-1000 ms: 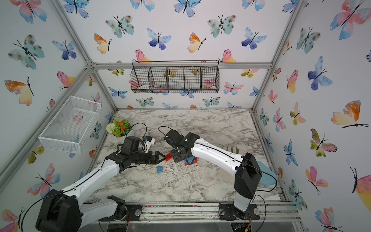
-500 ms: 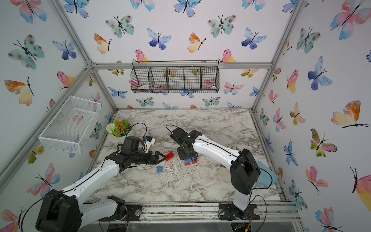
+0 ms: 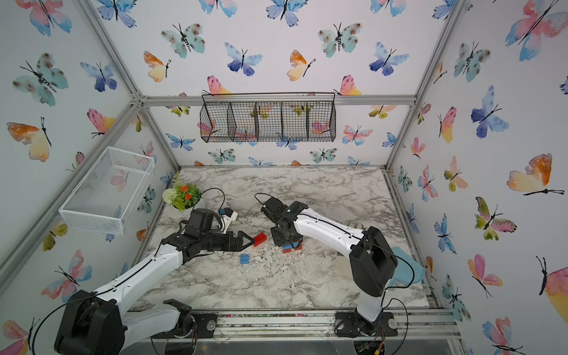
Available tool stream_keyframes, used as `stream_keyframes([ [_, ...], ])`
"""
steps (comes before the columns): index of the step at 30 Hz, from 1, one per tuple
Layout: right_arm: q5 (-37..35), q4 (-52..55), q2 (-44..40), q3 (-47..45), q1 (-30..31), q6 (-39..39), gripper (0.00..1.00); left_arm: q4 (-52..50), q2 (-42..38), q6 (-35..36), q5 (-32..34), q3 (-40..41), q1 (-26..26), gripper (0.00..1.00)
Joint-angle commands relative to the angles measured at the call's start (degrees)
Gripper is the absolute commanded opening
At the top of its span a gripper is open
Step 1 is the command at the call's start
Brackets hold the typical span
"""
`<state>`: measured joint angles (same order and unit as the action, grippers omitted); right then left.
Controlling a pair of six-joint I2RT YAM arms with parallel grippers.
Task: Assemble a giraffe with lego
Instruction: Assemble the lego brick with the lego brick.
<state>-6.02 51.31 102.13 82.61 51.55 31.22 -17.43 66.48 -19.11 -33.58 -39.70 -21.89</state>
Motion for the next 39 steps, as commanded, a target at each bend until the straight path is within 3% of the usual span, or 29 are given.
stream_keyframes([
  [1,-0.75,-0.25,1.26,-0.86,-0.31,2.16,0.34,-0.15,-1.35,0.55,-0.97,-0.66,-0.36,0.98],
  [30,-3.07,-0.69,1.34,-3.86,-0.64,4.46,0.34,-0.03,-1.44,0.52,-0.91,-0.73,-0.43,0.98],
  [39,-0.45,1.02,1.94,-4.79,-0.80,3.80,0.34,-0.06,-1.69,0.57,-0.94,-0.60,-0.43,0.98],
])
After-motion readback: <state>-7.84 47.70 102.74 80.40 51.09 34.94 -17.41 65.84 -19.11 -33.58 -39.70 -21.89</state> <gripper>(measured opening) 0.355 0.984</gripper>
